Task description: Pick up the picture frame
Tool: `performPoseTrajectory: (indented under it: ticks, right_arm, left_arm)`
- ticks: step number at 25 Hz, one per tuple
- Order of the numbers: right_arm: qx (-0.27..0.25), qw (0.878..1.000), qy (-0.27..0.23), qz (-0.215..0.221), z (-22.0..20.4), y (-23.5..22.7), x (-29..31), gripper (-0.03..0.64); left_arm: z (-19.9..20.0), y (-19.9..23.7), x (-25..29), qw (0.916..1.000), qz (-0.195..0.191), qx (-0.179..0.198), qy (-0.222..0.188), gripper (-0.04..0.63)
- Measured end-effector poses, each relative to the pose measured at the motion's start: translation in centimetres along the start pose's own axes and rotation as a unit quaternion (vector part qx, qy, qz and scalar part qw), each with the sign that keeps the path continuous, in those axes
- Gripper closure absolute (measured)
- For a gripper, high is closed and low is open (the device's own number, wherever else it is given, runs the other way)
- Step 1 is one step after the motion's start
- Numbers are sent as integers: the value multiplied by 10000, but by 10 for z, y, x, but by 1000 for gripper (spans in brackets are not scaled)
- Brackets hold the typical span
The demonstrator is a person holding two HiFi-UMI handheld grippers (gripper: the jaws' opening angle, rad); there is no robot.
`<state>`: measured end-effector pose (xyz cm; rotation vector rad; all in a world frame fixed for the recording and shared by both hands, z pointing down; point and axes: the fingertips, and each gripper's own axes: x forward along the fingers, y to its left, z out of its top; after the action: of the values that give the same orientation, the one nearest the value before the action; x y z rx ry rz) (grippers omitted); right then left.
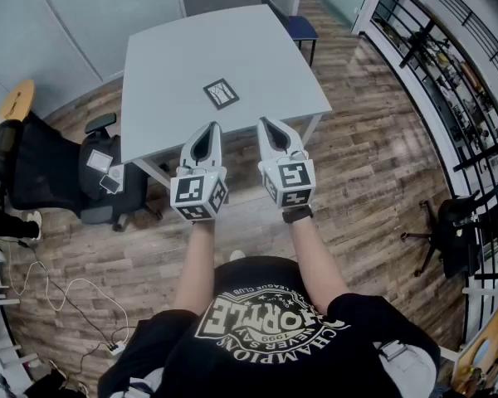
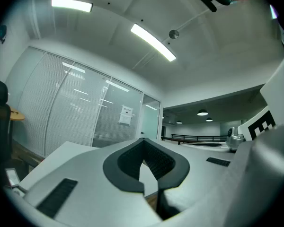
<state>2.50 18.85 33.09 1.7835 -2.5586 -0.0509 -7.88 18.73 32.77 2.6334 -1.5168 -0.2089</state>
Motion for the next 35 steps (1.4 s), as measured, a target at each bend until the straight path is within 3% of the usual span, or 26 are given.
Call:
performPoseTrajectory:
  ticks: [11,21,28,35]
  right_arm:
    - [270,9992,113,-290,-18,30,21,618]
    - [144,9978,652,-35,-57,53,56,618]
    - [275,9943,933,448,-87,17,136,618]
    - [448,9906,906,919,-73,-68,236,618]
  left_arm:
    - [-20,40,-13,9994,-119,-271,205,591]
    - [-65,81,1,9946,41,-819,643,591]
    - [-91,113,74,9928,244,-799,861,591]
    - [-78,129,181,9932,637,-511,830,591]
